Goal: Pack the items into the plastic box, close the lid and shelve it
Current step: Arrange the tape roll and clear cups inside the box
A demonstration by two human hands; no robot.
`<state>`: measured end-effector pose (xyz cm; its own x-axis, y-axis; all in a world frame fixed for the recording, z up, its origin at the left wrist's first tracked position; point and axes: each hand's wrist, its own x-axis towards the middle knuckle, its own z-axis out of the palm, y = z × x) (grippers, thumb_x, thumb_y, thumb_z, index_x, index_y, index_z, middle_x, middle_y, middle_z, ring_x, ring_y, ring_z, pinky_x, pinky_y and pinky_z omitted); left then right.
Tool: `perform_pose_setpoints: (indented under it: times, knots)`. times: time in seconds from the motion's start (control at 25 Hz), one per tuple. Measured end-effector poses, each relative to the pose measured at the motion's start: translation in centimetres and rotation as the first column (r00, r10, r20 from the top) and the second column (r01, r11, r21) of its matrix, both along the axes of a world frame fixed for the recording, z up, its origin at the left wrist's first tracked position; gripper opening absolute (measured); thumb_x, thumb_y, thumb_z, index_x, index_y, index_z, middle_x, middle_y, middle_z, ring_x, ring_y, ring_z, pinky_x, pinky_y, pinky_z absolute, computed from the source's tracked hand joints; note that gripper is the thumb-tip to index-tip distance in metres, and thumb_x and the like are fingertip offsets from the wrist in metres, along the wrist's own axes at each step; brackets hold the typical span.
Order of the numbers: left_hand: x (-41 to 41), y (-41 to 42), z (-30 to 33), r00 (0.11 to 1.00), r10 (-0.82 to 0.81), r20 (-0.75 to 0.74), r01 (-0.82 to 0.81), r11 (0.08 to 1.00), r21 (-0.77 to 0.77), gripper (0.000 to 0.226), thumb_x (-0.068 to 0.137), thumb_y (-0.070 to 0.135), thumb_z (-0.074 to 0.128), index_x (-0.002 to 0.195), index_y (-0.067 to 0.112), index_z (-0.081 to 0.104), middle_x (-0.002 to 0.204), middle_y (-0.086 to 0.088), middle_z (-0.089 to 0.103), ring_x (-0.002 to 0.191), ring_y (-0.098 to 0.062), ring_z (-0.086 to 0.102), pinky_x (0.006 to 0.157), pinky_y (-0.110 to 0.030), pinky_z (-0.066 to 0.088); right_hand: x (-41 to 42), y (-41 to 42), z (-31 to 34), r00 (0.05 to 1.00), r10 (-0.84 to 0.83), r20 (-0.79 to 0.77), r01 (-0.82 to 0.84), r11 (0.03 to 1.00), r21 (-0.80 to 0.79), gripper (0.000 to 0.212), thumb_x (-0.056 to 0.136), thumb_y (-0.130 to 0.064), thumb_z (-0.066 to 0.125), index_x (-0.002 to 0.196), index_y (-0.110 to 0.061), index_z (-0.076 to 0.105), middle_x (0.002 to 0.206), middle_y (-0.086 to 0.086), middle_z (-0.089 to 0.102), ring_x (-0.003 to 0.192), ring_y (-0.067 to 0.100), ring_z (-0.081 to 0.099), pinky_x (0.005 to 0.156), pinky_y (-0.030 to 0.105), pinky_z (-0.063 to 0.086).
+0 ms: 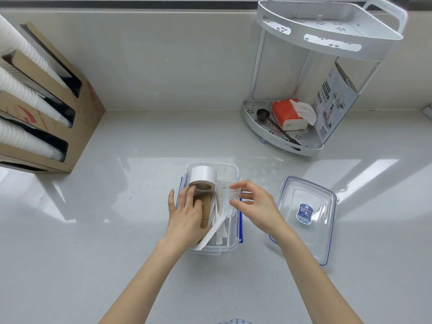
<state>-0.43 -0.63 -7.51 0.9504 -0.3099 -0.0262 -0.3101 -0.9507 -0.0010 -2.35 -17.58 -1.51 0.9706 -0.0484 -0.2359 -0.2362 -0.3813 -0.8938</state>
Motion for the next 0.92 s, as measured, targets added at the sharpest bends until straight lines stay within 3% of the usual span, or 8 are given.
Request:
perform_pose_setpoints:
  times: [0.12,0.24,0.36,0.52,0.68,0.92]
  knots:
    - [0.0,0.4,0.0,1.000,0.014,0.018,-0.010,0.980,-0.198,0.053,0.065,0.039,0.067,0.106,0.007,0.056,0.145,-0.019,0.032,0.128,-0.018,0.002,0.109,-0.041,-0.014,0.1,0.1,0.1,1.000,-0.002,-0.007,0.002,1.000,-0.012,0.027,0.084,-0.011,0.061,0.110,-0.017,0.058,0.125,0.004,0.058,0.109,0.017,0.054,0.087,0.022,0.043]
    - [-0.4,1.0,0.1,0.999,0.043,-0.030,-0.051,0.944,-0.325,0.063,0.073,0.036,0.060,0.128,0.012,0.040,0.152,-0.013,0.010,0.128,-0.013,-0.013,0.110,-0.044,-0.016,0.0,0.1,0.3,1.000,-0.001,-0.009,0.001,1.000,-0.016,0.028,0.084,-0.012,0.060,0.111,-0.017,0.058,0.124,0.003,0.058,0.107,0.015,0.053,0.087,0.022,0.042]
    - [-0.8,1.7,0.8,0.985,0.143,-0.096,-0.169,0.908,-0.383,0.064,0.077,0.030,0.055,0.136,0.021,0.030,0.152,-0.012,0.007,0.137,-0.021,-0.006,0.114,-0.044,-0.008,0.1,0.2,0.4,1.000,-0.018,-0.017,0.017,1.000,-0.015,0.027,0.085,-0.015,0.060,0.112,-0.019,0.057,0.116,-0.001,0.058,0.103,0.013,0.053,0.080,0.016,0.042]
    - [-1.1,2.8,1.3,0.947,0.257,-0.191,-0.319,0.811,-0.490,0.067,0.071,0.034,0.045,0.136,0.023,0.029,0.148,-0.013,0.021,0.137,-0.029,0.018,0.113,-0.042,0.011,0.6,1.3,0.5,1.000,-0.007,-0.030,0.007,1.000,-0.024,0.030,0.086,-0.018,0.059,0.115,-0.019,0.056,0.105,-0.005,0.053,0.095,0.012,0.053,0.066,0.004,0.037]
    - [-1.4,3.3,1.3,0.944,0.255,-0.208,-0.329,0.742,-0.584,0.052,0.082,0.012,0.051,0.132,0.018,0.036,0.140,-0.012,0.032,0.127,-0.029,0.035,0.104,-0.041,0.028,1.1,3.0,0.0,0.998,0.013,-0.054,-0.018,0.996,-0.088,0.033,0.086,-0.022,0.058,0.118,-0.019,0.054,0.122,0.003,0.054,0.089,0.011,0.056,0.070,0.018,0.040]
    - [-1.6,3.0,0.8,0.962,0.202,-0.182,-0.272,0.741,-0.614,0.026,0.086,0.006,0.043,0.108,0.013,0.054,0.143,-0.012,0.030,0.133,-0.027,0.028,0.102,-0.039,0.029,1.5,4.9,-1.1,0.986,0.105,-0.133,-0.125,0.980,-0.156,0.035,0.086,-0.026,0.056,0.120,-0.019,0.052,0.129,0.007,0.052,0.086,0.012,0.055,0.082,0.024,0.039]
